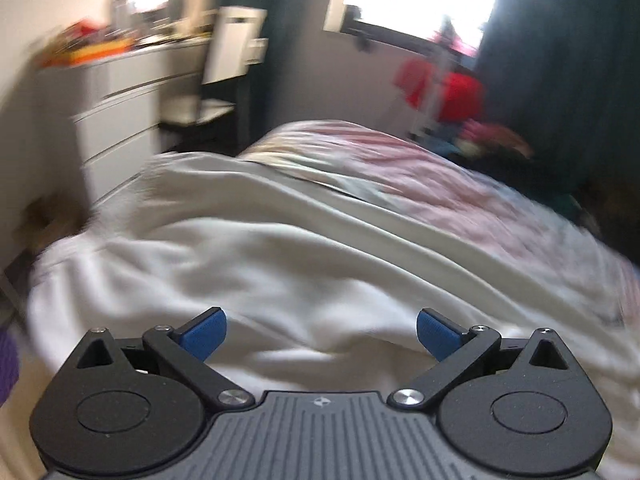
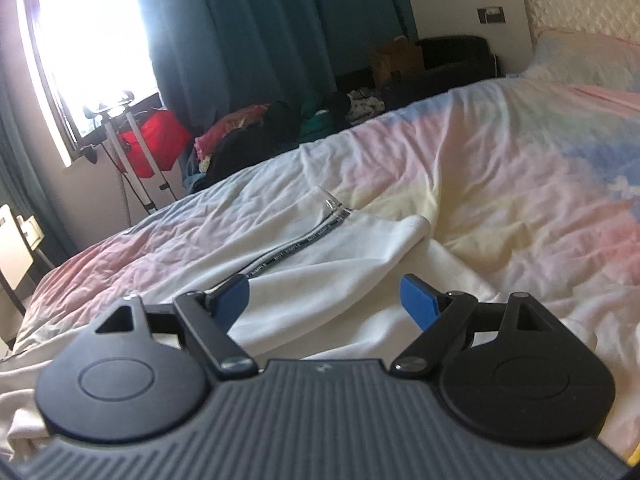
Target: Fold clothes
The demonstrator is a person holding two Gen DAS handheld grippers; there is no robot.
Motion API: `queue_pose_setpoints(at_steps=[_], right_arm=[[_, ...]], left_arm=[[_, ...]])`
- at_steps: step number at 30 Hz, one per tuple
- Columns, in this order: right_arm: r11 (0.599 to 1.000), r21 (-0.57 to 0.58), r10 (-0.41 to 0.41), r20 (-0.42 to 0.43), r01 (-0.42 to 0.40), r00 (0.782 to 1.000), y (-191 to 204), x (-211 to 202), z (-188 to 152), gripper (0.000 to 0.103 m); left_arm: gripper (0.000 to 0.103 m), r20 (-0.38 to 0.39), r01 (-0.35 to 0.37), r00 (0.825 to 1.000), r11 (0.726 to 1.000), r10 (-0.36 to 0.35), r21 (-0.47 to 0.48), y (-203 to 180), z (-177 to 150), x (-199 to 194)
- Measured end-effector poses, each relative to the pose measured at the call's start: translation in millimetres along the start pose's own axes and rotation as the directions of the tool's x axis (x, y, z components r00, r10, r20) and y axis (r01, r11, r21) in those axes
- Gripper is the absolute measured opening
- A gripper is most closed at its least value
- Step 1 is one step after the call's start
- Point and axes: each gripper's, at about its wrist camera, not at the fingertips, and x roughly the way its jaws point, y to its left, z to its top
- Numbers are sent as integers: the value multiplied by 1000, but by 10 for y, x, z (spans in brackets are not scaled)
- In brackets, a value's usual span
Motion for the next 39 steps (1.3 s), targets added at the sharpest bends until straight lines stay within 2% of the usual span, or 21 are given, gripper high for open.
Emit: queue_pose_setpoints(at_steps=[2, 5, 8, 9, 11, 12, 15, 18, 21, 23, 26, 28, 30, 31, 32, 33, 34, 35, 38, 39], right_arm=[[1000, 6, 3, -18, -3, 1000, -16, 52, -18, 84], [1000, 12, 15, -48, -14, 999, -25, 125, -56, 84], [999, 17, 34, -62, -33, 997, -14, 147, -62, 84], [999, 25, 42, -60, -41, 997, -14, 135, -57, 84], [998, 36, 45, -49, -43, 998, -23, 100, -48, 84], [998, 40, 41, -41, -39, 998, -30, 79, -44, 84], [997, 72, 26, -19, -24, 1000, -94, 19, -23, 84], [988, 152, -4, 13, 2, 1000, -247, -56, 19, 84], [971, 234, -48, 35, 39, 998, -445, -139, 25, 84], [956, 283, -85, 43, 69, 995, -577, -193, 10, 84], [926, 360, -143, 50, 116, 988, -791, -277, -23, 84], [900, 410, -186, 50, 150, 981, -933, -343, -71, 84], [872, 454, -228, 44, 183, 973, -1062, -408, -126, 84], [857, 475, -247, 38, 200, 968, -1122, -436, -155, 84], [843, 494, -261, 27, 215, 965, -1166, -450, -185, 84], [830, 508, -276, 18, 229, 961, -1206, -463, -211, 84], [819, 520, -288, 9, 241, 958, -1240, -471, -235, 84], [808, 533, -293, -2, 249, 956, -1272, -468, -257, 84], [776, 574, -283, -53, 261, 958, -1367, -410, -320, 84], [765, 587, -279, -69, 265, 958, -1399, -390, -341, 84]], left_arm=[[102, 17, -58, 998, 995, 59, -84, 290, 102, -106], [103, 59, -155, 984, 976, 166, -156, 691, 190, -254], [103, -10, -237, 970, 929, 244, -285, 1063, 196, -237], [103, -35, -222, 974, 905, 224, -362, 1191, 169, -216], [103, -81, -194, 981, 838, 178, -510, 1448, 114, -173], [103, -92, -190, 982, 812, 168, -551, 1531, 93, -160], [102, -136, -197, 980, 769, 144, -608, 1663, 52, -113], [102, -172, -200, 978, 753, 117, -627, 1694, -12, -28], [97, -206, -186, 976, 729, 63, -659, 1736, -85, 69], [96, -239, -204, 970, 702, 49, -682, 1805, -141, 141], [87, -259, -223, 965, 656, 42, -722, 1907, -212, 210], [75, -243, -232, 967, 653, 75, -721, 1967, -226, 220], [60, -249, -263, 960, 709, 126, -655, 1899, -159, 224], [54, -247, -271, 959, 718, 141, -641, 1872, -150, 205], [49, -241, -271, 959, 716, 146, -643, 1871, -138, 226], [31, -224, -259, 964, 711, 146, -654, 1877, -151, 189], [9, -202, -242, 969, 710, 141, -662, 1892, -151, 166], [3, -180, -224, 974, 709, 137, -669, 1907, -151, 143], [3, -64, -178, 982, 753, 179, -634, 1860, -103, -48], [3, -19, -151, 983, 757, 181, -636, 1837, -105, -146]])
